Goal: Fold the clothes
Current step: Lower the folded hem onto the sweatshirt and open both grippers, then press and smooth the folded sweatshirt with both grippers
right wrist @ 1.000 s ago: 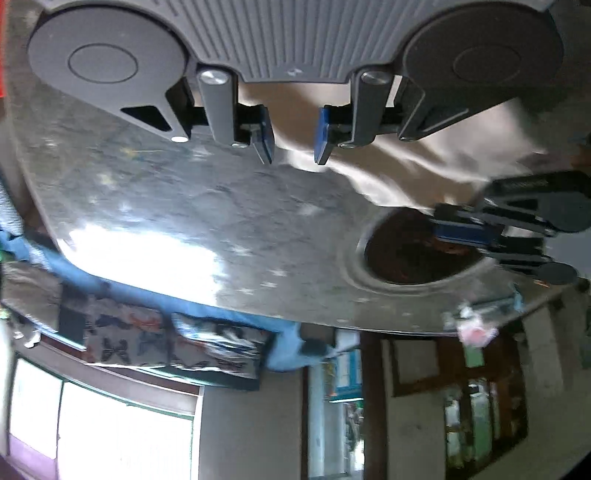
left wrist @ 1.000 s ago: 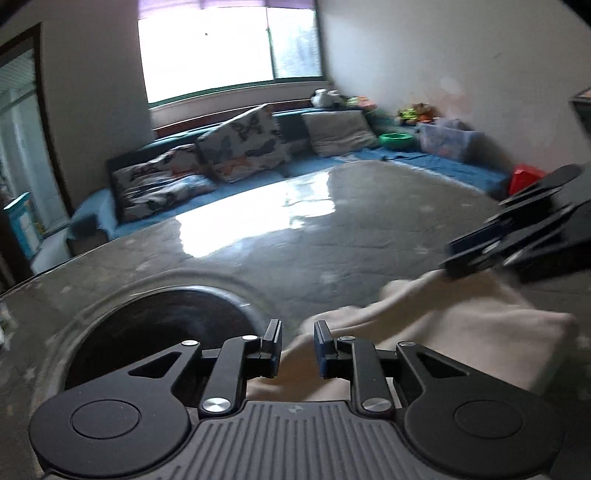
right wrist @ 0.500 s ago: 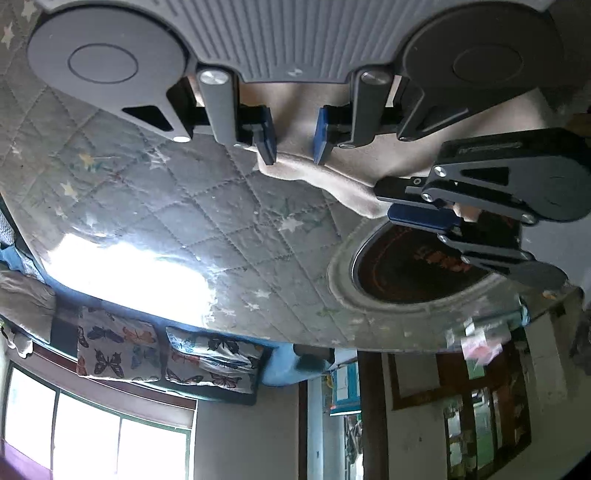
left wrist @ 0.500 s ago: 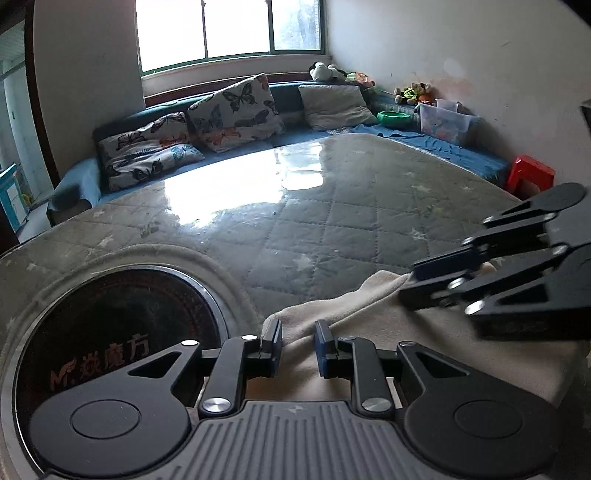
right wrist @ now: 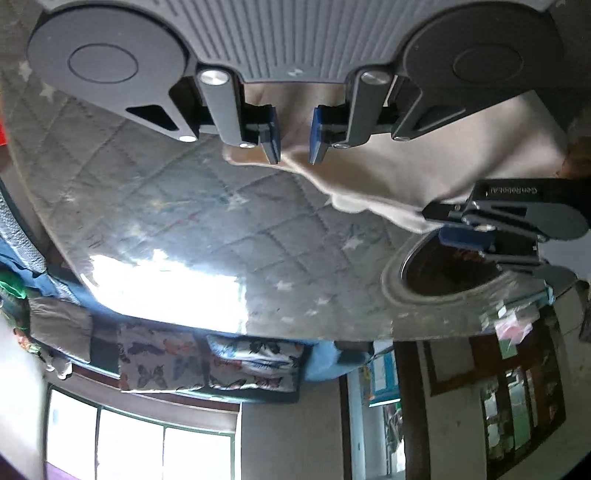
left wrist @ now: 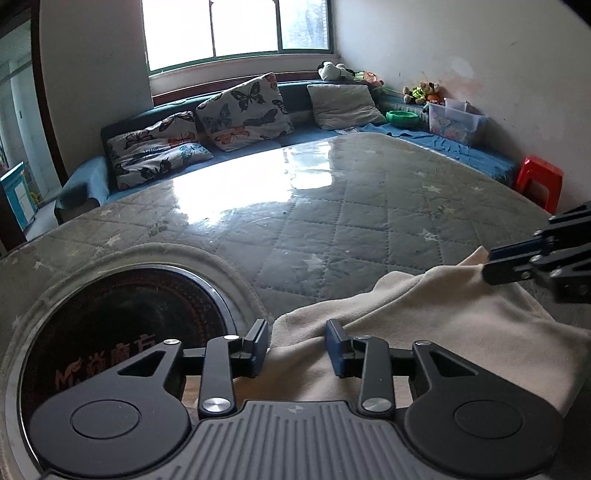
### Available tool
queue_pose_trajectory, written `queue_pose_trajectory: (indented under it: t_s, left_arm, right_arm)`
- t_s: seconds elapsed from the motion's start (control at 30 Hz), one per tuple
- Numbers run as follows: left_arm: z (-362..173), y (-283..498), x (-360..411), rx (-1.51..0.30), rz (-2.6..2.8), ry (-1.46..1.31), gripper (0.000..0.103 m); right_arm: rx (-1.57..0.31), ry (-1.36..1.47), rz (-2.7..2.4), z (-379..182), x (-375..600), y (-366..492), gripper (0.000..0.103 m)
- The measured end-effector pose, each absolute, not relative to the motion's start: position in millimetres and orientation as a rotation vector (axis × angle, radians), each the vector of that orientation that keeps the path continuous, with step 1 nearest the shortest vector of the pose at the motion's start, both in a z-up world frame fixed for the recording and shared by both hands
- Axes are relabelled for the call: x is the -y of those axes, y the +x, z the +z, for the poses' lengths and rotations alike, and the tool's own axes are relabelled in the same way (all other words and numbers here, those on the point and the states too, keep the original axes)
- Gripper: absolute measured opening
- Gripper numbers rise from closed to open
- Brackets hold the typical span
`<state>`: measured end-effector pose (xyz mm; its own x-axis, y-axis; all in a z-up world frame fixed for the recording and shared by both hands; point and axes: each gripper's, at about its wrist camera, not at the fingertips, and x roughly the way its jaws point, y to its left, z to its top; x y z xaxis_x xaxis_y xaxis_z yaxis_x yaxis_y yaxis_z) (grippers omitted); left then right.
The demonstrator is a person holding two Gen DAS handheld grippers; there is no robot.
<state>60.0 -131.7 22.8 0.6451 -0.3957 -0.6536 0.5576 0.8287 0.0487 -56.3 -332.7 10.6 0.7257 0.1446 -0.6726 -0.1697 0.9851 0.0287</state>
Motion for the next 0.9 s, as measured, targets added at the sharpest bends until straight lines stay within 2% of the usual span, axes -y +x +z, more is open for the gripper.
queue_pose_trajectory:
  t_s: [0.4,0.57,0.9]
  left_arm:
    - [47.7,0.7,114.6,-0.591,-0.595,0.247,0.037]
    - [51.6,-32.7,107.4,-0.580,-0.651,0.229,0.037]
    - [29.5,-50.3,112.1,-0.629,-0.676,0.208,0.037]
  right_arm:
    - [-0.782,-0.072,0.204,2.9,333.1,-65.9,0.015]
    - [-0.750,-0.089,0.270,17.7,322.0,-82.0,0.016]
    - [-0.752,-0.174,0.443,17.3,276.4,-128.9,0.016]
